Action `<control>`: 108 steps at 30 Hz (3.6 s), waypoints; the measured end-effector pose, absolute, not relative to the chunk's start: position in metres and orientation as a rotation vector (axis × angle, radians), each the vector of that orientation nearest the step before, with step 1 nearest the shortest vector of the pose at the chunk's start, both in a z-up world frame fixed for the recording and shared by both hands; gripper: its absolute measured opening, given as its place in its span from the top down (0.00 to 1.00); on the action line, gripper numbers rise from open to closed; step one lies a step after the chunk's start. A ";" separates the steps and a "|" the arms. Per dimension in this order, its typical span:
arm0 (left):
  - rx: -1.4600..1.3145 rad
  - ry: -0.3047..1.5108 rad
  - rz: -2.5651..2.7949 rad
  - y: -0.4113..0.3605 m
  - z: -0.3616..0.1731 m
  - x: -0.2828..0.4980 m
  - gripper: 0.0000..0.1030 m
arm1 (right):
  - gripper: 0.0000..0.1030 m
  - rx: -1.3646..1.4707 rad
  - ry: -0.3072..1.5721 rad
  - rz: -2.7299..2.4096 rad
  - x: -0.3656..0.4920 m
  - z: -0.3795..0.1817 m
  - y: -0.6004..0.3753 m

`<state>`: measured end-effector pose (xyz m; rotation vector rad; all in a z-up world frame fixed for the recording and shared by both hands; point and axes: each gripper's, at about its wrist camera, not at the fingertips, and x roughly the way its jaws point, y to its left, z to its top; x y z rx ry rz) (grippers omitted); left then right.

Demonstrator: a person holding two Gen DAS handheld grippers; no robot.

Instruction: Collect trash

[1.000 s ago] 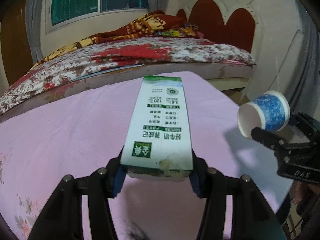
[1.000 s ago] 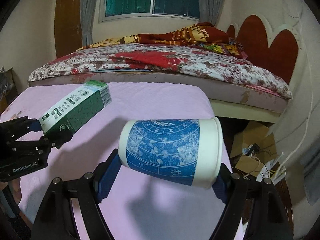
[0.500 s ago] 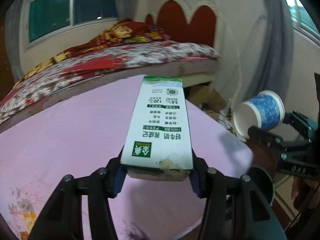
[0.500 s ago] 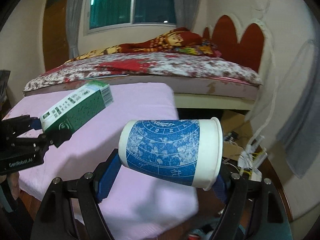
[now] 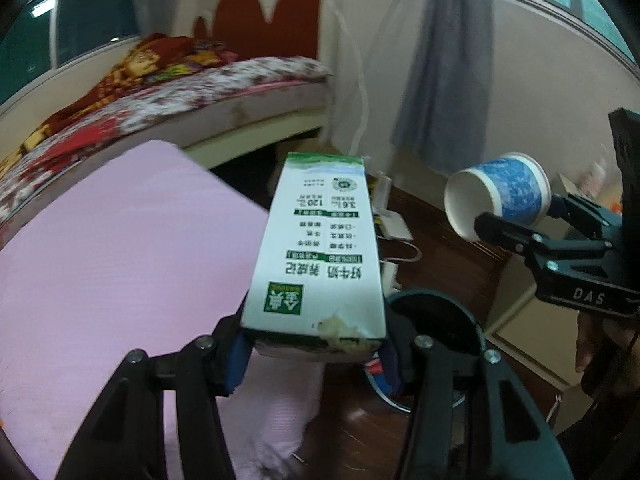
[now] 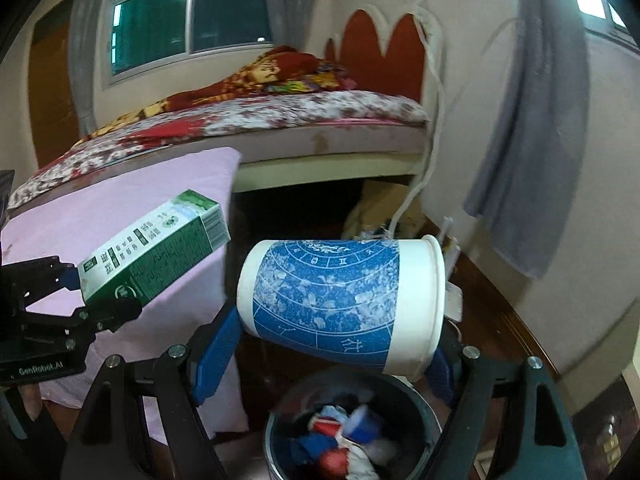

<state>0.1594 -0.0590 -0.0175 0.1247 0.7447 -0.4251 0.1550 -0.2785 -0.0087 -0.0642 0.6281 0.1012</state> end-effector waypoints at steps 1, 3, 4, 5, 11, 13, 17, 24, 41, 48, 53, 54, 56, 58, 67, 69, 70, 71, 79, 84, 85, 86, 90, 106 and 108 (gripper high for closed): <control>0.132 0.749 -0.439 -0.066 -0.019 0.158 0.47 | 0.20 -0.066 0.634 0.090 0.151 -0.012 -0.286; 0.147 0.759 -0.468 -0.079 -0.023 0.156 0.47 | 0.20 -0.067 0.642 0.079 0.144 -0.018 -0.298; 0.154 0.765 -0.482 -0.086 -0.025 0.155 0.47 | 0.20 -0.066 0.650 0.072 0.139 -0.022 -0.305; 0.161 0.770 -0.492 -0.091 -0.026 0.153 0.47 | 0.20 -0.066 0.655 0.067 0.137 -0.025 -0.308; 0.200 0.809 -0.566 -0.122 -0.042 0.142 0.47 | 0.20 -0.061 0.696 0.049 0.119 -0.048 -0.336; 0.207 0.831 -0.582 -0.127 -0.050 0.142 0.47 | 0.20 -0.062 0.715 0.045 0.115 -0.057 -0.342; 0.211 0.888 -0.608 -0.139 -0.069 0.148 0.47 | 0.20 -0.056 0.759 0.035 0.112 -0.079 -0.358; 0.224 0.993 -0.649 -0.159 -0.112 0.147 0.47 | 0.20 -0.071 0.862 0.082 0.118 -0.128 -0.366; 0.167 1.069 -0.575 -0.154 -0.157 0.162 0.00 | 0.00 -0.271 1.024 0.173 0.136 -0.222 -0.350; 0.171 1.002 -0.441 -0.129 -0.158 0.150 0.00 | 0.00 -0.187 1.031 0.101 0.135 -0.220 -0.356; 0.190 0.944 -0.358 -0.119 -0.146 0.146 0.00 | 0.00 -0.127 1.018 0.084 0.135 -0.209 -0.350; 0.182 0.941 -0.356 -0.117 -0.143 0.144 0.00 | 0.00 -0.118 1.011 0.088 0.134 -0.206 -0.347; 0.177 0.935 -0.354 -0.113 -0.140 0.141 0.00 | 0.00 -0.117 1.002 0.089 0.134 -0.200 -0.342; 0.172 0.927 -0.347 -0.110 -0.136 0.139 0.00 | 0.00 -0.116 0.986 0.093 0.134 -0.193 -0.336; 0.160 0.871 -0.304 -0.087 -0.087 0.114 0.00 | 0.00 -0.090 0.911 0.064 0.119 -0.125 -0.314; 0.160 0.857 -0.286 -0.080 -0.069 0.106 0.00 | 0.00 -0.095 0.898 0.030 0.112 -0.103 -0.308; 0.158 0.843 -0.277 -0.076 -0.058 0.101 0.00 | 0.00 -0.097 0.891 0.005 0.106 -0.090 -0.304; 0.159 0.835 -0.271 -0.072 -0.050 0.096 0.00 | 0.00 -0.093 0.884 -0.004 0.102 -0.082 -0.301; 0.163 0.746 -0.277 -0.053 0.010 0.059 0.00 | 0.00 -0.073 0.811 -0.054 0.055 0.003 -0.277; 0.163 0.684 -0.291 -0.046 0.038 0.035 0.00 | 0.00 -0.103 0.794 -0.064 0.032 0.030 -0.263; 0.165 0.677 -0.292 -0.046 0.043 0.031 0.00 | 0.00 -0.103 0.789 -0.067 0.027 0.034 -0.261; 0.163 0.669 -0.294 -0.044 0.048 0.025 0.00 | 0.00 -0.097 0.780 -0.065 0.021 0.038 -0.260; 0.172 0.629 -0.289 -0.042 0.061 0.007 0.00 | 0.00 -0.059 0.748 -0.070 -0.002 0.054 -0.260; 0.174 0.553 -0.309 -0.040 0.088 -0.022 0.00 | 0.00 -0.020 0.649 -0.101 -0.059 0.097 -0.263; 0.162 0.550 -0.314 -0.040 0.087 -0.022 0.00 | 0.00 -0.025 0.651 -0.107 -0.060 0.098 -0.265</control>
